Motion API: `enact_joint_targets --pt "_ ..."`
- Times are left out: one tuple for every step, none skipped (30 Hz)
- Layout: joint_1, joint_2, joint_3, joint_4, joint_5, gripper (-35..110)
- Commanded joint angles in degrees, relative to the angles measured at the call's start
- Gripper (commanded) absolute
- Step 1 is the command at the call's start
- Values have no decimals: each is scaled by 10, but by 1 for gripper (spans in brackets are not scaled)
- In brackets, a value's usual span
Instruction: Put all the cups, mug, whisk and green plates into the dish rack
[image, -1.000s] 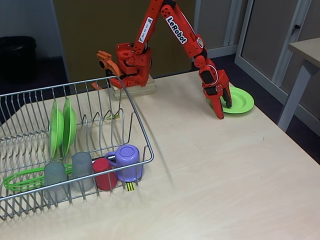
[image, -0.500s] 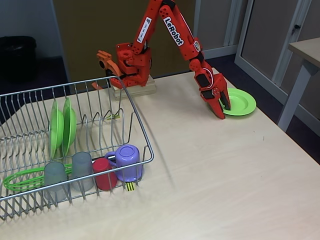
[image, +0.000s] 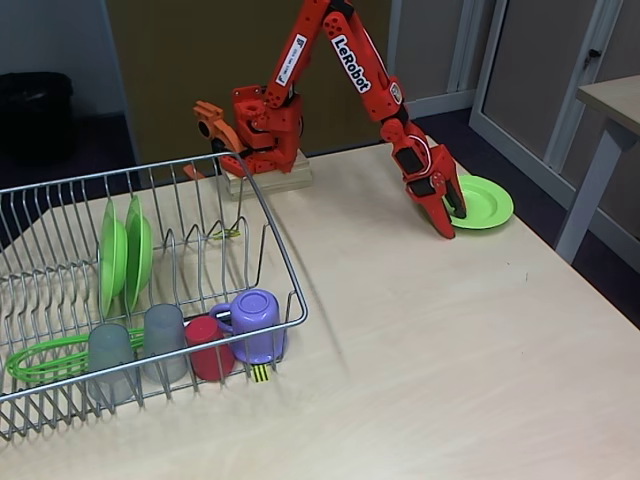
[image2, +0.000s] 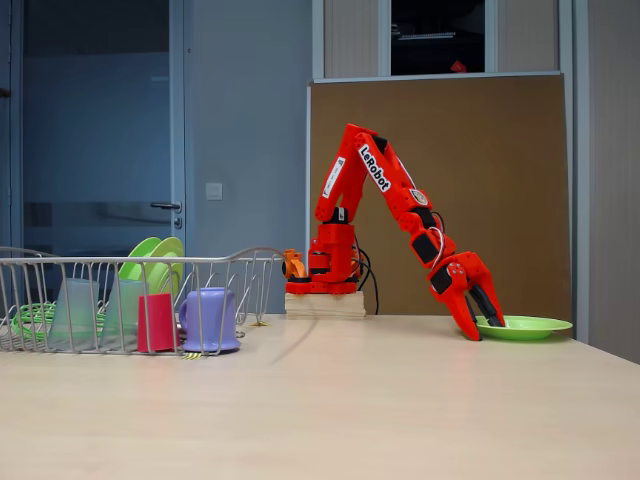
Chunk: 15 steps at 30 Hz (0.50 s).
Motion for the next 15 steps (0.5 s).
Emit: enact_joint_targets --pt "-4 -33 13 -23 -7 20" --pt "-1 -41 16 -31 -11 19" --pt "3 -48 20 -40 -17 19" --pt "7 -53 25 -47 -23 18" --pt "11 -55 29 -48 -30 17" --pt "15 -55 33 -48 -37 16" --pt "18 -55 39 -48 -41 14" --pt "21 -54 44 -46 -43 11" --pt "25 -50 48 -40 -46 8" --pt "27 -47 53 -33 -44 4" --pt "30 -42 54 -23 -38 0" --pt "32 -39 58 -16 -40 0" --pt "34 -32 62 -11 -52 0" --pt "37 -23 65 -3 -62 0" --pt "41 -11 69 12 -75 0"
